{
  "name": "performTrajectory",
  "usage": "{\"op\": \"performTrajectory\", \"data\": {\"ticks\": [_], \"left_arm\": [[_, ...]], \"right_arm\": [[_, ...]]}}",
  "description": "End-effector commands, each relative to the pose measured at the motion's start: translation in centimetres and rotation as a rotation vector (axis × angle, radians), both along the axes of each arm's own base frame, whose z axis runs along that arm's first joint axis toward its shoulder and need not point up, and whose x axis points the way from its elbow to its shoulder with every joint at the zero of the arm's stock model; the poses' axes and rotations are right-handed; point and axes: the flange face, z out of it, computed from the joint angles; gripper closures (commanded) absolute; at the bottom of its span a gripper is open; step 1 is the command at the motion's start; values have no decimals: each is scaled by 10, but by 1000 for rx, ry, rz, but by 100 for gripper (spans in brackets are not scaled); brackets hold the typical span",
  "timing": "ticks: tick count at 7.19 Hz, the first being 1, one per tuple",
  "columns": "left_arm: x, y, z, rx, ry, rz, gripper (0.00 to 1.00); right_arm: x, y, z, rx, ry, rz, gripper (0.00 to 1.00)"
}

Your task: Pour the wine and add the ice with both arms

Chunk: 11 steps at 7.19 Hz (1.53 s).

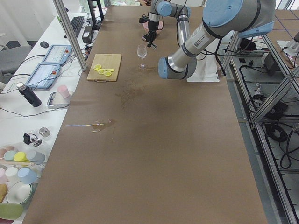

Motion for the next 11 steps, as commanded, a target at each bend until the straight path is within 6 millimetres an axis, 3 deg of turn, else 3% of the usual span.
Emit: {"op": "performTrajectory", "data": {"ticks": [1, 5, 9, 11], "left_arm": [[6, -9, -15, -7, -127, 75, 100], [3, -22, -11, 0, -257, 134, 100], [3, -21, -12, -12, -256, 125, 100], [-18, -19, -29, 3, -140, 28, 100]], "right_arm": [[0, 0, 2, -4, 0, 0, 0], [0, 0, 0, -1, -2, 0, 0], [-1, -1, -2, 4, -8, 0, 0], [-1, -1, -3, 5, -8, 0, 0]]}}
